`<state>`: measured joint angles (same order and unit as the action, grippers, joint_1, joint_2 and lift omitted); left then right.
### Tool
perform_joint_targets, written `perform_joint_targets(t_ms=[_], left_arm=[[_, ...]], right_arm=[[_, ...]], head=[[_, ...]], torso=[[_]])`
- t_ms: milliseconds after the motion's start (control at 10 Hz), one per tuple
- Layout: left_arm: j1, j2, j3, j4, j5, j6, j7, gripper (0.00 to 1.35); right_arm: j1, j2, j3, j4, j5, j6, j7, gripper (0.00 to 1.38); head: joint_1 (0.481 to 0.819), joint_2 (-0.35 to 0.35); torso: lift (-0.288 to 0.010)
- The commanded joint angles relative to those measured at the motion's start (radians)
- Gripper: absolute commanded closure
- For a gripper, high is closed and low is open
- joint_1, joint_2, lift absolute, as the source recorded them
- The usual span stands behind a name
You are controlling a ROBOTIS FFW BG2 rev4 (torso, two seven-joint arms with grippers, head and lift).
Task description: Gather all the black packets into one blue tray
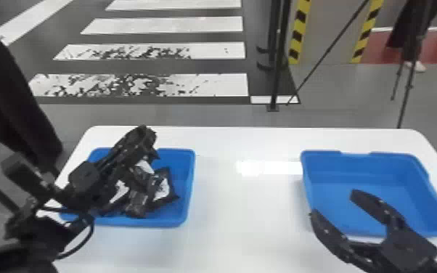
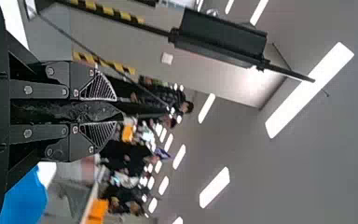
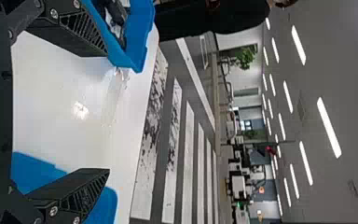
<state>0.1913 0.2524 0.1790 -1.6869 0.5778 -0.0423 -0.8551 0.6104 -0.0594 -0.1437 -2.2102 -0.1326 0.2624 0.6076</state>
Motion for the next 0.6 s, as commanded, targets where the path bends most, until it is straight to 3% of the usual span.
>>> perform_joint_targets(t_ms=[0, 200, 300, 400, 500], left_arm=[[0.030, -0.002, 0.114, 0.002, -0.127, 0.001, 0.010, 1.20], [0.030, 0.005, 0.212, 0.039, -0.295, -0.014, 0.036, 1.12], [0.030, 0.007, 0.230, 0.068, -0.323, -0.024, 0.068, 0.67], [0.030, 0.005, 0.240, 0.105, -0.315, -0.071, 0.093, 0.12], [0.049, -0.002, 0.256, 0.117, -0.309, -0.098, 0.096, 0.03]], right_arm=[[0.062, 0.035, -0.076, 0.030, -0.033, -0.034, -0.015, 0.14], [0.079, 0.038, -0.086, 0.057, -0.033, -0.032, -0.014, 0.14], [0.079, 0.038, -0.094, 0.059, -0.029, -0.032, -0.014, 0.14], [0.082, 0.038, -0.108, 0.064, -0.029, -0.032, -0.015, 0.14], [0.091, 0.042, -0.124, 0.069, -0.043, -0.032, -0.019, 0.14]], head=[[0.695, 0.082], [0.695, 0.109], [0.695, 0.147], [0.695, 0.180], [0.695, 0.200]], torso=[[-0.110], [-0.110], [-0.110], [-0.110], [-0.110]])
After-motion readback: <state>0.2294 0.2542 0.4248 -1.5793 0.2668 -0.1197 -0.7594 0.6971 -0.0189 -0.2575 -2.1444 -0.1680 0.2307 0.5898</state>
